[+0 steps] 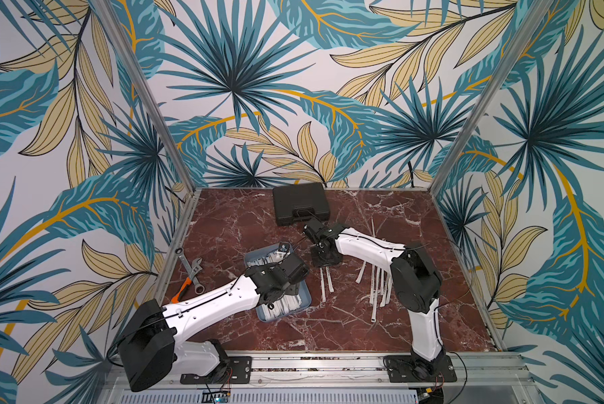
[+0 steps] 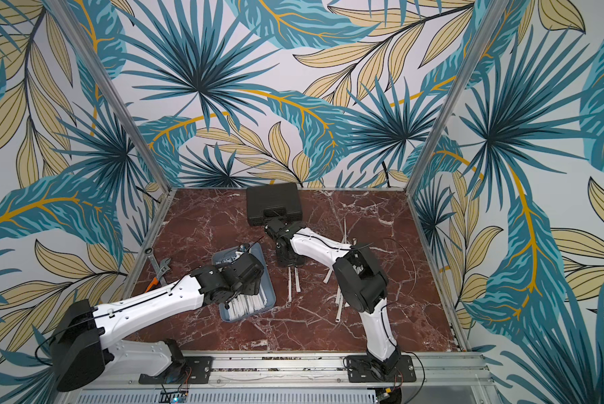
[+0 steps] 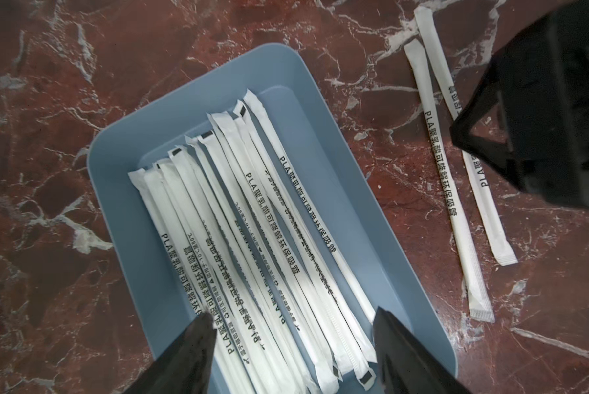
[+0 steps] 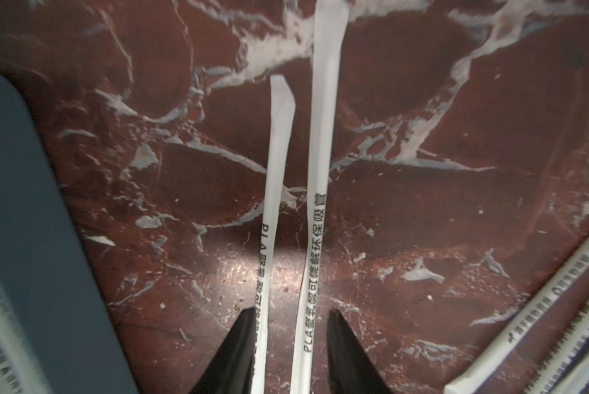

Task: Put the straws into the storage box
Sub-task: Pick up the straw from the center of the board, then place the straw in the storage box.

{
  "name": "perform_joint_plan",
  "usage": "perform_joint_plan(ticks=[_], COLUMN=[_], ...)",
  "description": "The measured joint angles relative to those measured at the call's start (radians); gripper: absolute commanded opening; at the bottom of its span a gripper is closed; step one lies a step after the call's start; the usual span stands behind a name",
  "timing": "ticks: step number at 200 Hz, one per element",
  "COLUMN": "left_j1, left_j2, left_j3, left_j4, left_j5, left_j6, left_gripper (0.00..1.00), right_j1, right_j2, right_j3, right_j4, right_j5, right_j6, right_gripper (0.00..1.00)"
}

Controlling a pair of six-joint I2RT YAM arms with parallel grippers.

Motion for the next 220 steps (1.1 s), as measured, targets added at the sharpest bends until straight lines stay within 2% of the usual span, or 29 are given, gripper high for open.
perform_joint_plan(ticks=[29,86,105,124,160,180,220], left_j1=[-0.003,0.003,0.031,0.108,0.252,0.266,0.267], left_j2=[-0.002,-0.023,-0.064,-0.153,-0.376,-0.372,-0.348], left_j3=[0.000,-0.005,-0.016,-0.043,-0.191,-0.215,-0.214], left_j4=[0.002,-0.005,-0.020,-0.029,0.047,0.062,0.066], left_j5=[0.001,-0.033,-0.036,-0.031,0.030,0.074,0.119], left_j6=[-0.006,-0.008,-0.006,-0.004,-0.026,-0.042,-0.050], left_gripper=[0.79,0.80,0.81,0.81,0.81,0.81,0.81], right_j1=[0.008,0.010,0.015,0.031,0.145,0.177,0.156], right_j2=[0.026,0.053,0.039,-0.011,-0.090,-0.040,0.126], right_j3=[-0.003,-0.011,-0.022,-0.025,0.078,0.151,0.204], right_j4=[0.020,0.060,0.063,0.053,0.066,0.084,0.082], right_j5=[-0.021,-0.038,-0.045,-0.074,-0.195,-0.227,-0.214], right_j6=[0.011,0.019,0.012,-0.012,-0.069,-0.086,-0.091], right_gripper=[0.31,0.10,0.09,0.09,0.09,0.09,0.09])
